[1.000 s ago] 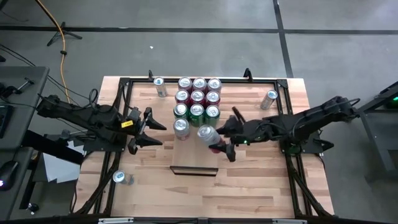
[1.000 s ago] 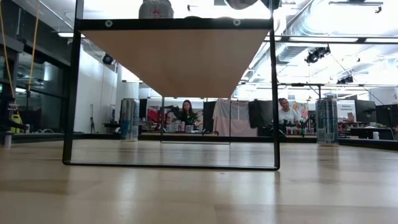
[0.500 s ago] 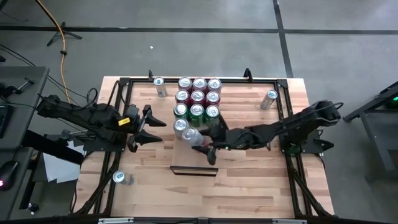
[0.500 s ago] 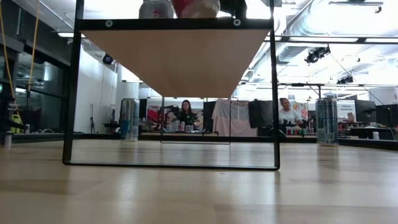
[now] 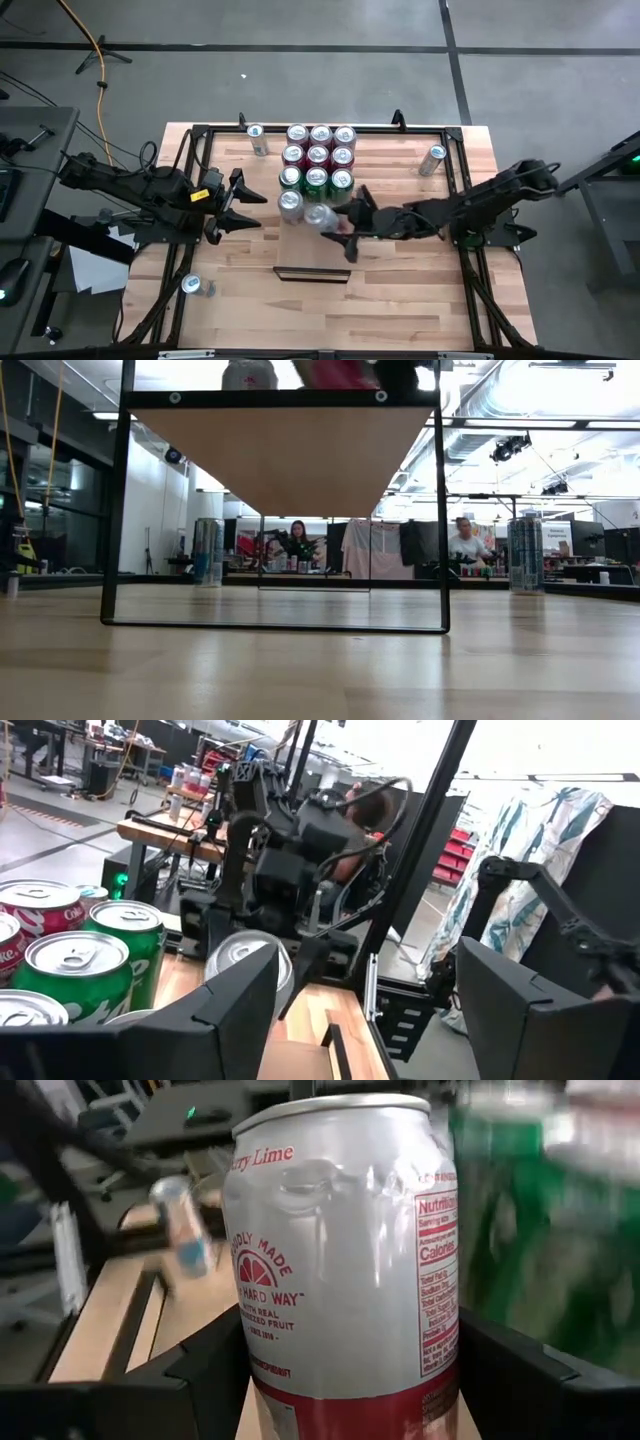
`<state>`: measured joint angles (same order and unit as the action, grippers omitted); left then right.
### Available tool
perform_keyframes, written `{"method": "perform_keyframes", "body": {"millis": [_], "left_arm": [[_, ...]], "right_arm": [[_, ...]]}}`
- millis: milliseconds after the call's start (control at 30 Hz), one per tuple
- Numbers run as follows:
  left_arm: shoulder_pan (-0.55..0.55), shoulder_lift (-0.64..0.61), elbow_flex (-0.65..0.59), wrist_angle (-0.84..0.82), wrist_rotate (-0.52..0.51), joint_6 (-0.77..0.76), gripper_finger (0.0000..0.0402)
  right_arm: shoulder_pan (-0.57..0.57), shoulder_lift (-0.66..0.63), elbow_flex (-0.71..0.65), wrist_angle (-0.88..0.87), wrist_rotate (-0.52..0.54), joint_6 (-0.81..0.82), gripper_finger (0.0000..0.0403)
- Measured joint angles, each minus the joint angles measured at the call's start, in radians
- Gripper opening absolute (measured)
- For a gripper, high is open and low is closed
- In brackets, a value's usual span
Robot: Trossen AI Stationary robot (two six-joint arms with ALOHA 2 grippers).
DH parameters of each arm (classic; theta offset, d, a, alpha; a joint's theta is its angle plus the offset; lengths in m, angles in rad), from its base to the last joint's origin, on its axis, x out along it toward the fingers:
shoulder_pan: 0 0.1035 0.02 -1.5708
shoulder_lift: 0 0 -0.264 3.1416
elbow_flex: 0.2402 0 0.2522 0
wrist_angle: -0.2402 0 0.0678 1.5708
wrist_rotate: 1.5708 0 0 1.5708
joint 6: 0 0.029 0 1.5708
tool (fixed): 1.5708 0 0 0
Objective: Place canned beverage on shelf
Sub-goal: Put the bottom left pink soda can on the shelf
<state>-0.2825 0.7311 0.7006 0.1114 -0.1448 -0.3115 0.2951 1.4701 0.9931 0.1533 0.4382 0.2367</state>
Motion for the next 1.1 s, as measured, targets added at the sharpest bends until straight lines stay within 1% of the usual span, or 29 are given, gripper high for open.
{"method": "perform_keyframes", "body": {"millis": [33, 67, 133, 200, 267, 333, 433, 633, 733, 833, 1100], "left_arm": [[0.000, 0.000, 0.000, 0.000, 0.000, 0.000, 0.0230], [0.000, 0.000, 0.000, 0.000, 0.000, 0.000, 0.0230], [0.000, 0.000, 0.000, -0.001, 0.000, 0.000, 0.0230], [0.000, 0.000, 0.000, -0.004, -0.007, 0.003, 0.0230], [0.000, 0.000, 0.000, -0.009, -0.022, 0.019, 0.0230], [0.000, 0.000, 0.000, -0.011, -0.036, 0.042, 0.0230], [0.001, 0.000, 0.000, -0.009, -0.049, 0.060, 0.0230], [0.001, 0.000, 0.000, -0.010, -0.070, 0.061, 0.0230], [0.001, 0.000, 0.000, -0.010, -0.091, 0.061, 0.0230], [0.001, 0.000, 0.000, -0.010, -0.105, 0.061, 0.0230], [0.001, 0.000, 0.000, -0.010, -0.105, 0.061, 0.0230]], "right_arm": [[0.005, -0.029, -0.042, 0.011, -0.002, 0.019, 0.0279], [0.008, -0.053, -0.083, 0.057, -0.005, 0.038, 0.0279], [0.009, -0.085, -0.148, 0.245, -0.032, 0.054, 0.0279], [0.008, -0.093, -0.186, 0.418, -0.024, 0.036, 0.0279], [0.008, -0.073, -0.210, 0.480, 0.012, 0.013, 0.0279], [0.006, -0.039, -0.229, 0.500, 0.034, -0.008, 0.0279], [0.006, -0.007, -0.217, 0.556, 0.067, -0.019, 0.0279], [0.006, 0.083, -0.221, 0.615, 0.074, -0.025, 0.0279], [0.006, 0.110, -0.212, 0.655, 0.105, -0.028, 0.0279], [0.006, 0.141, -0.216, 0.628, 0.118, -0.033, 0.0279], [-0.005, 0.176, -0.213, 0.650, 0.128, -0.050, 0.0280]]}}
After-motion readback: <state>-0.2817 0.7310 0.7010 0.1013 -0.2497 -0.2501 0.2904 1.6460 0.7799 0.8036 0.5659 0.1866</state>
